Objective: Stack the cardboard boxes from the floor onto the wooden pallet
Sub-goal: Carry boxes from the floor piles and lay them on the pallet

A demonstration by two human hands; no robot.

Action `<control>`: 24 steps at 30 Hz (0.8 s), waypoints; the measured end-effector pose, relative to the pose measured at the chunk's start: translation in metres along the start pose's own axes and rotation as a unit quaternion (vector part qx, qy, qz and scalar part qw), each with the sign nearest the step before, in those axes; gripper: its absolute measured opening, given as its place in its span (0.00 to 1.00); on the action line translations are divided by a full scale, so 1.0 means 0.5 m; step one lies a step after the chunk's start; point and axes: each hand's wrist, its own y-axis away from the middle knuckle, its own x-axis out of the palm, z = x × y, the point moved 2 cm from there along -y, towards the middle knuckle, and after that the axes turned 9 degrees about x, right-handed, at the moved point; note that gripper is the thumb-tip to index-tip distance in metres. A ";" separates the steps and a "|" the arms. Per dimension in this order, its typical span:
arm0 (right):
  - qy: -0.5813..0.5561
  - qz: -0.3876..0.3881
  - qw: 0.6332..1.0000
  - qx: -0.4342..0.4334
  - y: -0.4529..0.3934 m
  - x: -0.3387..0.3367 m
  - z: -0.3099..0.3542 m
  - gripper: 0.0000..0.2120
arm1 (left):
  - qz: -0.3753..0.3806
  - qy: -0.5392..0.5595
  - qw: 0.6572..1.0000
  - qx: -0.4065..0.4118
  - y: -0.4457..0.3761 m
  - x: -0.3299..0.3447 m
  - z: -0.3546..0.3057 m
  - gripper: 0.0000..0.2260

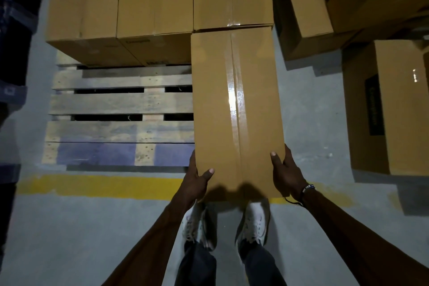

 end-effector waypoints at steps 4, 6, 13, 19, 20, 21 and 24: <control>0.004 -0.001 1.000 0.001 -0.001 -0.004 0.000 0.27 | -0.007 0.001 1.000 -0.001 0.000 0.007 0.001 0.37; -0.002 0.002 1.000 0.001 -0.003 -0.004 0.001 0.27 | -0.005 -0.001 1.000 0.005 -0.001 0.008 0.002 0.38; 0.003 -0.019 1.000 0.021 -0.017 0.008 0.021 0.29 | -0.002 -0.016 1.000 0.021 -0.046 -0.017 -0.012 0.40; 0.014 -0.020 1.000 0.011 -0.011 0.013 0.027 0.29 | 0.000 -0.015 1.000 0.011 -0.048 -0.025 -0.012 0.37; 0.015 -0.017 1.000 0.011 -0.011 0.013 0.028 0.29 | 0.000 -0.016 1.000 0.010 -0.049 -0.028 -0.012 0.37; 0.013 -0.016 1.000 0.011 -0.009 0.014 0.029 0.29 | -0.001 -0.019 1.000 0.010 -0.050 -0.031 -0.011 0.37; 0.007 -0.021 1.000 0.011 -0.006 0.017 0.031 0.29 | -0.004 -0.024 1.000 0.006 -0.050 -0.036 -0.014 0.37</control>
